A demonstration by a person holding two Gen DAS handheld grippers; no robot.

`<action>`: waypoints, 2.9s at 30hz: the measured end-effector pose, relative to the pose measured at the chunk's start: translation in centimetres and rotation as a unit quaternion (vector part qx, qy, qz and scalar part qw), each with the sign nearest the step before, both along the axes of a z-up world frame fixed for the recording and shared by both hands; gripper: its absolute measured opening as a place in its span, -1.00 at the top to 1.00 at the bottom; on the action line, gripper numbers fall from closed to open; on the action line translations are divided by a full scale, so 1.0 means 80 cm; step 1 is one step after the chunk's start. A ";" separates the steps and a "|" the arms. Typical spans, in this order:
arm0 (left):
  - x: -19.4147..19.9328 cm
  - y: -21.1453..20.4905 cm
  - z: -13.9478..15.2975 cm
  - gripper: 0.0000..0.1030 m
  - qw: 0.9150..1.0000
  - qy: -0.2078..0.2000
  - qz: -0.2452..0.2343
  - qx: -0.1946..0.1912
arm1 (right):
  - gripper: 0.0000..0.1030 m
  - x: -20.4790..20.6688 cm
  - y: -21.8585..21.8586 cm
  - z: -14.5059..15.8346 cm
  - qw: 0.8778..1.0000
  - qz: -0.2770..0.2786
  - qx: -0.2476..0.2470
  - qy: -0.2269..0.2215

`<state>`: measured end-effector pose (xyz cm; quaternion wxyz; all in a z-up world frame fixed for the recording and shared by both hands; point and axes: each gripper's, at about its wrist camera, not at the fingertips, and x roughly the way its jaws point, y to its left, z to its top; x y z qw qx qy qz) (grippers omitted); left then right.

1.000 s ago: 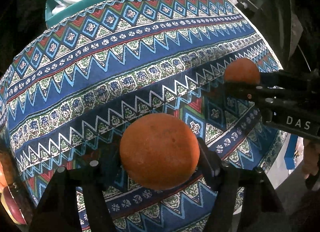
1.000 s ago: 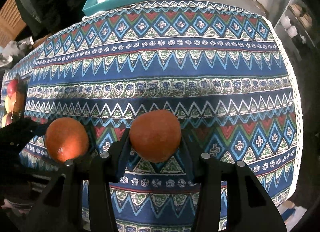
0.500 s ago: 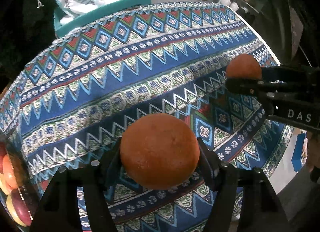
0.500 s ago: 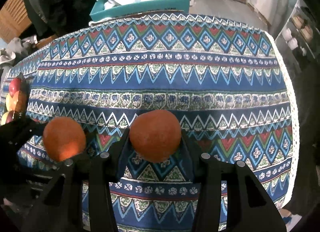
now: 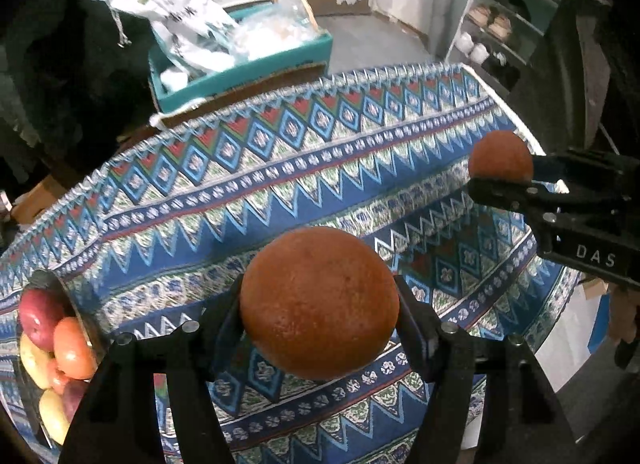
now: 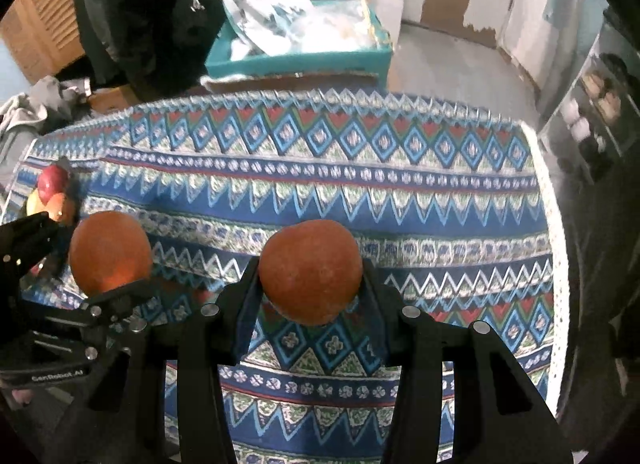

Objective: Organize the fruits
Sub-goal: 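Lift both oranges off the cloth and carry them toward the glass bowl, then lower both oranges onto the fruit in the bowl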

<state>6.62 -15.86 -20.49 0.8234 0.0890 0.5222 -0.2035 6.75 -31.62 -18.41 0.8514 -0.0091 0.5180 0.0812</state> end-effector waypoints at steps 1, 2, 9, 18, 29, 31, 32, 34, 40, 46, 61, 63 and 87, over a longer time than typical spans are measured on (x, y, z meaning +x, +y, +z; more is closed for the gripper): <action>0.001 0.003 0.006 -0.35 1.000 -0.004 0.003 -0.004 | 0.11 0.000 0.003 0.005 1.000 0.002 0.000 -0.006; 0.002 0.005 0.010 -0.35 1.000 -0.007 0.005 -0.007 | 0.11 -0.001 0.006 0.012 1.000 0.005 0.001 -0.012; -0.004 0.022 0.052 -0.35 0.999 -0.046 0.016 -0.020 | 0.11 -0.005 0.025 0.057 0.998 0.026 0.007 -0.055; -0.018 0.042 0.096 -0.35 0.996 -0.083 0.024 -0.033 | 0.11 -0.013 0.044 0.104 0.994 0.039 0.024 -0.096; -0.030 0.073 0.133 -0.35 0.991 -0.111 0.041 -0.059 | 0.11 -0.021 0.067 0.142 0.989 0.060 0.038 -0.129; -0.033 0.080 0.139 -0.35 0.990 -0.115 0.046 -0.063 | 0.11 -0.022 0.073 0.147 0.988 0.064 0.039 -0.133; -0.034 0.083 0.142 -0.35 0.990 -0.117 0.049 -0.065 | 0.11 -0.022 0.076 0.149 0.988 0.066 0.040 -0.134; -0.037 0.091 0.148 -0.35 0.989 -0.124 0.054 -0.067 | 0.11 -0.023 0.080 0.153 0.987 0.071 0.041 -0.138; -0.042 0.115 0.162 -0.35 0.986 -0.136 0.068 -0.074 | 0.11 -0.021 0.098 0.164 0.985 0.083 0.045 -0.146; -0.043 0.145 0.171 -0.35 0.983 -0.141 0.089 -0.080 | 0.11 -0.015 0.119 0.170 0.983 0.095 0.050 -0.148; -0.049 0.235 0.168 -0.35 0.974 -0.146 0.153 -0.087 | 0.11 0.003 0.202 0.172 0.978 0.142 0.055 -0.139; -0.050 0.248 0.166 -0.35 0.972 -0.144 0.162 -0.087 | 0.11 0.005 0.216 0.173 0.977 0.151 0.056 -0.138; -0.060 0.387 0.122 -0.35 0.953 -0.118 0.266 -0.085 | 0.11 0.032 0.375 0.138 0.965 0.240 0.070 -0.083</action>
